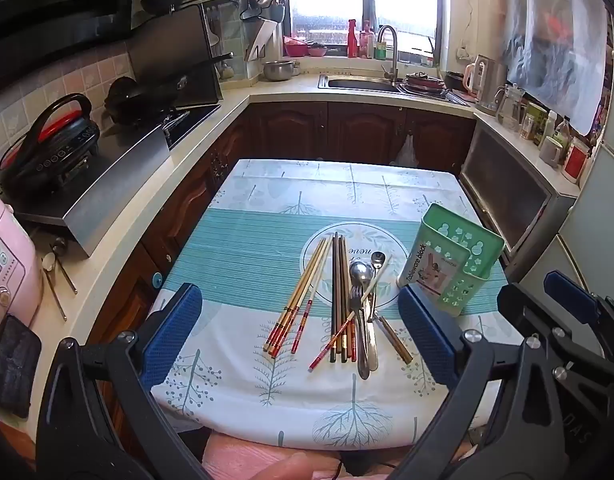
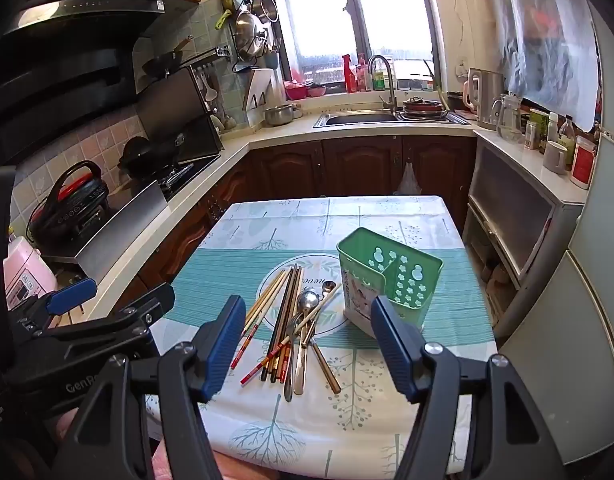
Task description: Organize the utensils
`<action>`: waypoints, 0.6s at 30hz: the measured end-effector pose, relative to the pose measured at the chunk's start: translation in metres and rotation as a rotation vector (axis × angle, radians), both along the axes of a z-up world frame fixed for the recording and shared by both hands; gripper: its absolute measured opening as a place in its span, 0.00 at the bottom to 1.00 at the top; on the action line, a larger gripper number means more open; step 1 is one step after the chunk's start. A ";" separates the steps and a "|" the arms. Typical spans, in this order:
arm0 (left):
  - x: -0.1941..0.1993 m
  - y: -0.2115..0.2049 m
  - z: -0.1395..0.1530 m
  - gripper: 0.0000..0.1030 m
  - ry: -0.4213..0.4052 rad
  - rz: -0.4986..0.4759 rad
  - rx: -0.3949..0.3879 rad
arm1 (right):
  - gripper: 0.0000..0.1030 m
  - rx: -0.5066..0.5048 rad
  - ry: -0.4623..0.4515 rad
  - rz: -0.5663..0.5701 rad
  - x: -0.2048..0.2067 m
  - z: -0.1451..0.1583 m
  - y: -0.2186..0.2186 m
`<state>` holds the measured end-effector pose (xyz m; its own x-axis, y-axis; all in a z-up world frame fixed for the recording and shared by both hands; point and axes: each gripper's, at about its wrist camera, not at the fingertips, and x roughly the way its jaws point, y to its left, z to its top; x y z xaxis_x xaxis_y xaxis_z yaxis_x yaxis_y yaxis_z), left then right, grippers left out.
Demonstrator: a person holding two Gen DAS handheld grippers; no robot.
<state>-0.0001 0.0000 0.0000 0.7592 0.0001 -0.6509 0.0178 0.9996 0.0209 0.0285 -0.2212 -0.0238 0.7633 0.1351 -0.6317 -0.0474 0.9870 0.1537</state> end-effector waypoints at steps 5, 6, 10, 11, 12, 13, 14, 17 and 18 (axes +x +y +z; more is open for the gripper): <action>0.000 -0.001 0.000 0.93 -0.002 -0.008 0.000 | 0.63 0.002 -0.001 -0.001 0.000 0.000 0.000; 0.000 -0.001 0.000 0.91 -0.001 -0.011 -0.001 | 0.63 0.003 -0.001 -0.001 0.000 0.000 0.000; -0.001 -0.001 -0.002 0.88 0.005 -0.023 -0.008 | 0.63 0.004 0.010 -0.002 0.002 -0.002 0.000; -0.001 -0.001 -0.002 0.88 0.006 -0.024 -0.008 | 0.63 0.004 0.012 -0.001 0.003 -0.001 0.000; -0.002 -0.005 0.000 0.87 0.014 -0.020 -0.009 | 0.63 0.005 0.013 -0.001 0.000 -0.004 0.001; -0.001 -0.007 0.004 0.87 0.014 -0.022 -0.009 | 0.63 0.004 0.014 -0.002 0.000 -0.004 0.001; -0.001 -0.005 0.004 0.87 0.015 -0.022 -0.009 | 0.63 0.004 0.015 -0.002 -0.001 -0.004 0.002; 0.000 -0.006 0.004 0.86 0.017 -0.022 -0.005 | 0.63 0.009 0.019 -0.002 0.003 -0.005 -0.001; -0.001 -0.006 0.005 0.86 0.018 -0.021 -0.006 | 0.63 0.009 0.019 -0.002 0.003 -0.005 -0.001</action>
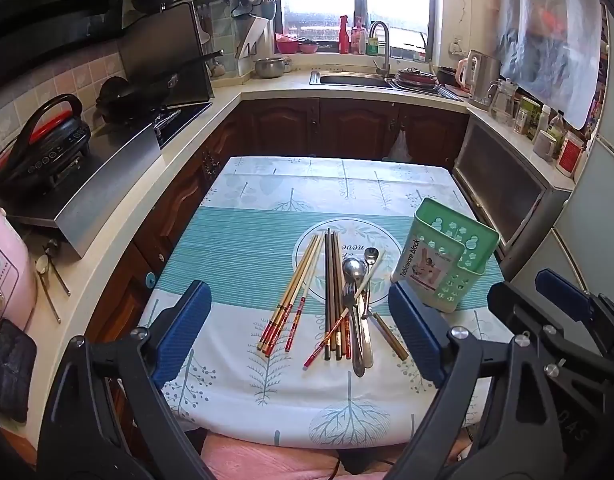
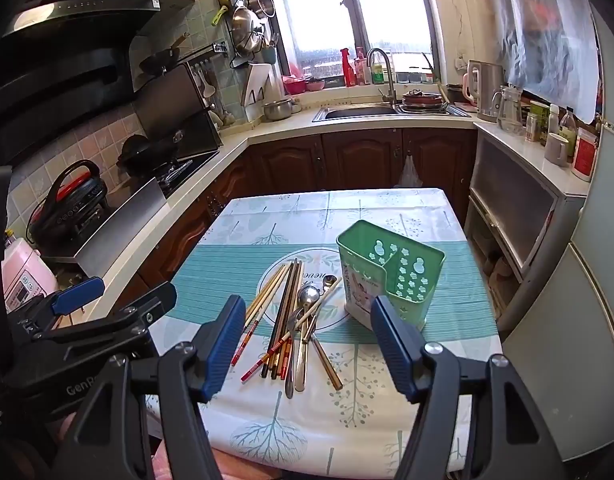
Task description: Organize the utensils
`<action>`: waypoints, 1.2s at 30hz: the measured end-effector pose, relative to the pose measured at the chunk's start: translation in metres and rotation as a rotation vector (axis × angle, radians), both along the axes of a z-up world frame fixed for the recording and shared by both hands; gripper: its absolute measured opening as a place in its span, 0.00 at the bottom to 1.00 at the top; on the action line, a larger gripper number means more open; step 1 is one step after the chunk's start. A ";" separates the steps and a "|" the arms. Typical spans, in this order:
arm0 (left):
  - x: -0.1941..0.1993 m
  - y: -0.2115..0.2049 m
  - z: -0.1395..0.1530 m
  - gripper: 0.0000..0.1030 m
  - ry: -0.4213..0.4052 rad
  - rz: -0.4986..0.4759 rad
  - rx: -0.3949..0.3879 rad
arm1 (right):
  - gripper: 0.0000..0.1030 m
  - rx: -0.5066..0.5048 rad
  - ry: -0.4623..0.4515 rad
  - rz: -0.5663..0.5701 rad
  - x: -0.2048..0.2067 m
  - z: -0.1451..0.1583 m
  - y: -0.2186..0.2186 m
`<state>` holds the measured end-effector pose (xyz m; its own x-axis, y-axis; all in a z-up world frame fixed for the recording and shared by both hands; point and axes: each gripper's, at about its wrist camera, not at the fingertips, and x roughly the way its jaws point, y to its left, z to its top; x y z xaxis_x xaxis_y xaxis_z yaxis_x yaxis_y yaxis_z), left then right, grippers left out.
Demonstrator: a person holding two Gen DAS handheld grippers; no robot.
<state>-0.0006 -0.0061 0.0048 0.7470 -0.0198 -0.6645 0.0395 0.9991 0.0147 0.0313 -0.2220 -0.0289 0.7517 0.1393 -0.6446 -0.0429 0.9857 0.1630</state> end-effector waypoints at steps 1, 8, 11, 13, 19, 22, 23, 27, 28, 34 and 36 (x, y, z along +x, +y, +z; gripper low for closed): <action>0.002 0.001 -0.006 0.86 0.001 -0.004 0.003 | 0.63 0.001 0.001 0.000 0.000 0.000 0.000; 0.003 -0.002 -0.008 0.85 0.002 -0.004 0.005 | 0.63 0.004 0.001 -0.001 0.000 -0.002 0.001; 0.003 -0.001 -0.008 0.85 0.004 -0.004 0.002 | 0.63 0.005 0.004 -0.001 0.001 -0.002 0.000; 0.003 -0.001 -0.009 0.85 0.009 -0.006 0.001 | 0.63 0.006 0.005 -0.001 0.001 -0.001 0.000; 0.004 -0.002 -0.014 0.84 0.024 -0.017 -0.006 | 0.63 0.007 0.005 0.000 0.001 -0.002 0.000; 0.004 -0.002 -0.015 0.83 0.023 -0.021 -0.009 | 0.63 0.009 0.005 0.000 0.001 -0.002 0.000; 0.004 -0.002 -0.014 0.83 0.024 -0.022 -0.010 | 0.63 0.009 0.006 0.000 0.001 -0.001 0.000; 0.005 -0.003 -0.013 0.83 0.031 -0.023 -0.004 | 0.63 0.009 0.010 0.001 0.001 0.000 0.000; 0.005 -0.003 -0.013 0.83 0.034 -0.028 -0.007 | 0.63 0.010 0.012 0.002 0.002 -0.003 0.001; 0.013 0.004 -0.007 0.83 0.010 -0.083 -0.048 | 0.63 0.006 0.018 -0.011 0.008 -0.009 -0.005; 0.017 0.004 -0.001 0.83 -0.009 -0.091 -0.020 | 0.63 -0.018 0.007 -0.025 0.012 -0.006 -0.008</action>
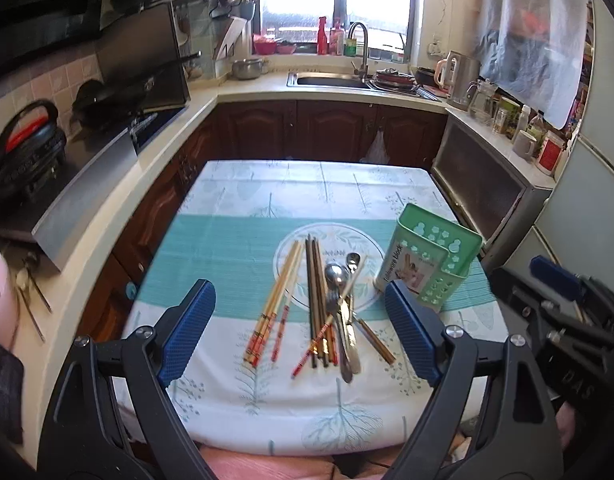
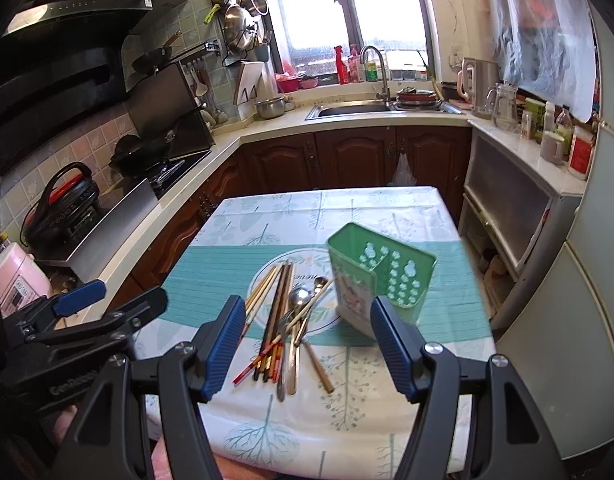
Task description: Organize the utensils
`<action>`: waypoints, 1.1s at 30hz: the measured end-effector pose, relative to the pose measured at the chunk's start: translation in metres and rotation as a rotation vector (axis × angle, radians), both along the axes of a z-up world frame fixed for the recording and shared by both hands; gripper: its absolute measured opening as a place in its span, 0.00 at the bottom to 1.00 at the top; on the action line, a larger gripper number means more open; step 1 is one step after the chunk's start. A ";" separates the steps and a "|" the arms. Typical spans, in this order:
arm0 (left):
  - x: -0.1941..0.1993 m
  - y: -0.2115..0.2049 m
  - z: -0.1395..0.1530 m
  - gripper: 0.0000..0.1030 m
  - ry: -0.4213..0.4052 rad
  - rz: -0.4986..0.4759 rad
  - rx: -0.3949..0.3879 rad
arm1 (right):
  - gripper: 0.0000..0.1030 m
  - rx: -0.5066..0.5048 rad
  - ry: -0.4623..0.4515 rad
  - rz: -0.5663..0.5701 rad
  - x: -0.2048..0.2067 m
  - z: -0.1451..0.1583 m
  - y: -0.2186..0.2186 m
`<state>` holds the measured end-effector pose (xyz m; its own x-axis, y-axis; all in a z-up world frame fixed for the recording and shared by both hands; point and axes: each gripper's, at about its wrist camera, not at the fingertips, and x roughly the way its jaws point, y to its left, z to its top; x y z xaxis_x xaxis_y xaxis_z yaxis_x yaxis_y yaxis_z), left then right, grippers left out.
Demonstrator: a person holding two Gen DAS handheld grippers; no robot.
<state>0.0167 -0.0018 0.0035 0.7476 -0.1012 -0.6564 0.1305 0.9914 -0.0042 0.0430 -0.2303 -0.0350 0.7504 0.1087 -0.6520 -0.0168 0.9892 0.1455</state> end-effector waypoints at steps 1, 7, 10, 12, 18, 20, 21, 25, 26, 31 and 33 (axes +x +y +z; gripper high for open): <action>0.002 0.000 0.003 0.83 -0.009 -0.007 0.018 | 0.63 -0.016 -0.008 -0.006 0.002 0.002 -0.001; 0.027 0.010 0.025 0.84 0.014 -0.106 0.000 | 0.57 0.010 -0.006 0.048 0.023 0.017 -0.012; 0.045 0.016 0.033 0.84 0.040 -0.141 -0.015 | 0.48 0.008 0.004 0.060 0.038 0.026 -0.013; 0.058 0.016 0.034 0.84 0.053 -0.148 0.010 | 0.44 -0.005 0.021 0.082 0.049 0.029 -0.010; 0.110 0.014 0.006 0.83 0.138 -0.178 0.111 | 0.43 0.077 0.153 0.172 0.092 0.015 0.002; 0.131 0.015 -0.015 0.78 0.190 -0.195 0.114 | 0.37 0.081 0.200 0.182 0.105 0.002 0.007; 0.139 0.014 -0.026 0.69 0.213 -0.204 0.111 | 0.33 0.077 0.234 0.181 0.115 -0.008 0.012; 0.175 0.013 -0.077 0.53 0.328 -0.235 0.117 | 0.29 0.111 0.347 0.180 0.138 -0.047 0.022; 0.183 0.014 -0.090 0.48 0.351 -0.237 0.114 | 0.28 0.119 0.384 0.174 0.145 -0.060 0.026; 0.224 0.019 -0.147 0.29 0.482 -0.255 0.077 | 0.27 0.136 0.504 0.128 0.168 -0.103 0.038; 0.236 0.021 -0.164 0.27 0.516 -0.264 0.066 | 0.27 0.153 0.546 0.106 0.175 -0.115 0.042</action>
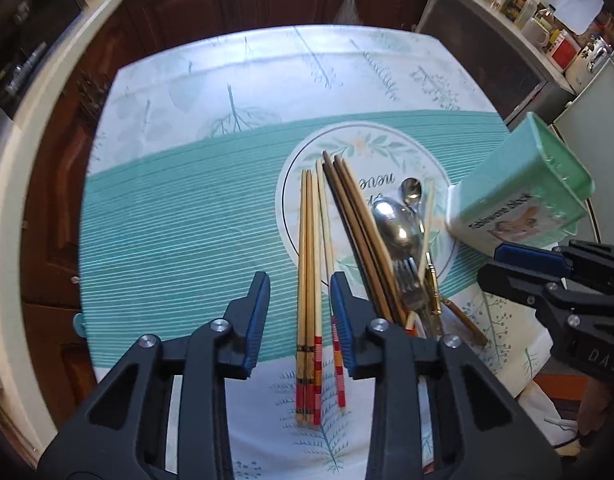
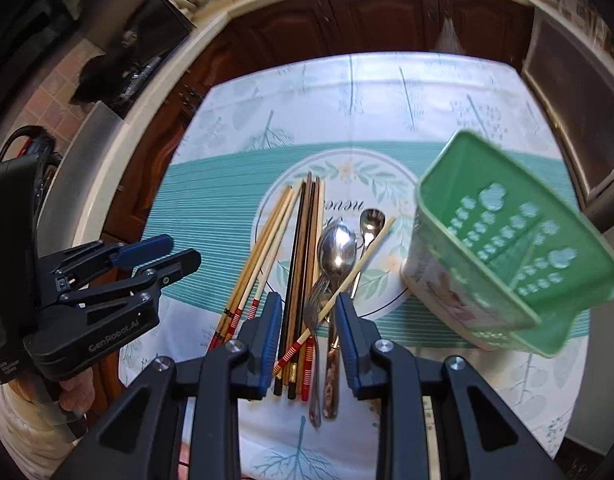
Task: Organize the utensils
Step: 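Lower the left gripper onto the pile and grasp one red-tipped wooden chopstick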
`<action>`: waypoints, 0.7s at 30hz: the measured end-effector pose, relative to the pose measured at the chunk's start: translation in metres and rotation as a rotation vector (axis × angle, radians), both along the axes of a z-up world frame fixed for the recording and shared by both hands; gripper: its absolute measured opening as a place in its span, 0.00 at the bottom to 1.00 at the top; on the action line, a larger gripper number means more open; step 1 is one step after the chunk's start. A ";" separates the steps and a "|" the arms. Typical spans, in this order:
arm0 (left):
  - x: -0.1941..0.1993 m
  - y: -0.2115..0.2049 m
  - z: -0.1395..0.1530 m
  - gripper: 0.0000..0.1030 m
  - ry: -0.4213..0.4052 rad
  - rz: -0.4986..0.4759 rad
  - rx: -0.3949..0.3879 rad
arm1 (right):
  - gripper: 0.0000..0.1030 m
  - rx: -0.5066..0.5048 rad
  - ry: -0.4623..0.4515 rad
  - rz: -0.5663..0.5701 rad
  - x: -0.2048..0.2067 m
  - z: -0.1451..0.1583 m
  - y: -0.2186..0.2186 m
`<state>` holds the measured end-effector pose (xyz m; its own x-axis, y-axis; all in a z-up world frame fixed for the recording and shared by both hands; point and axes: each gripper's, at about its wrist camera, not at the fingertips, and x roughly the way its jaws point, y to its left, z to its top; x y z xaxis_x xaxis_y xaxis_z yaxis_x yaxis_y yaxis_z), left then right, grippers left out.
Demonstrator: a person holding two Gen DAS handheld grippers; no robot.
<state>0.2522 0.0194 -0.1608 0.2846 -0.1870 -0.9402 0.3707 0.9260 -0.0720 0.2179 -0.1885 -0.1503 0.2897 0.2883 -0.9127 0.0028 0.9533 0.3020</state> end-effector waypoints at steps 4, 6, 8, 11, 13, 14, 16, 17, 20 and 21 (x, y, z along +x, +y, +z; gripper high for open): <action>0.019 0.002 -0.027 0.24 0.073 0.007 -0.015 | 0.26 -0.020 0.062 -0.051 0.018 -0.022 0.005; 0.026 0.002 -0.038 0.24 0.106 0.008 -0.022 | 0.24 -0.038 0.087 -0.083 0.024 -0.033 0.006; 0.030 0.000 -0.045 0.24 0.131 0.000 -0.025 | 0.23 -0.054 0.105 -0.108 0.029 -0.041 0.006; 0.034 -0.003 -0.052 0.22 0.157 -0.016 -0.027 | 0.23 -0.071 0.128 -0.136 0.033 -0.053 0.005; 0.036 -0.007 -0.058 0.18 0.172 -0.026 -0.019 | 0.22 -0.076 0.145 -0.144 0.035 -0.060 0.004; 0.037 -0.009 -0.061 0.17 0.181 -0.031 -0.014 | 0.22 -0.083 0.152 -0.146 0.037 -0.063 0.005; 0.039 -0.012 -0.066 0.17 0.191 -0.036 -0.006 | 0.21 -0.101 0.161 -0.152 0.038 -0.069 0.003; 0.040 -0.012 -0.067 0.17 0.195 -0.037 -0.004 | 0.20 -0.119 0.161 -0.155 0.039 -0.070 0.003; 0.043 -0.016 -0.072 0.17 0.205 -0.042 0.005 | 0.20 -0.139 0.148 -0.158 0.039 -0.070 0.001; 0.044 -0.018 -0.074 0.17 0.206 -0.042 0.014 | 0.20 -0.142 0.149 -0.159 0.040 -0.070 0.001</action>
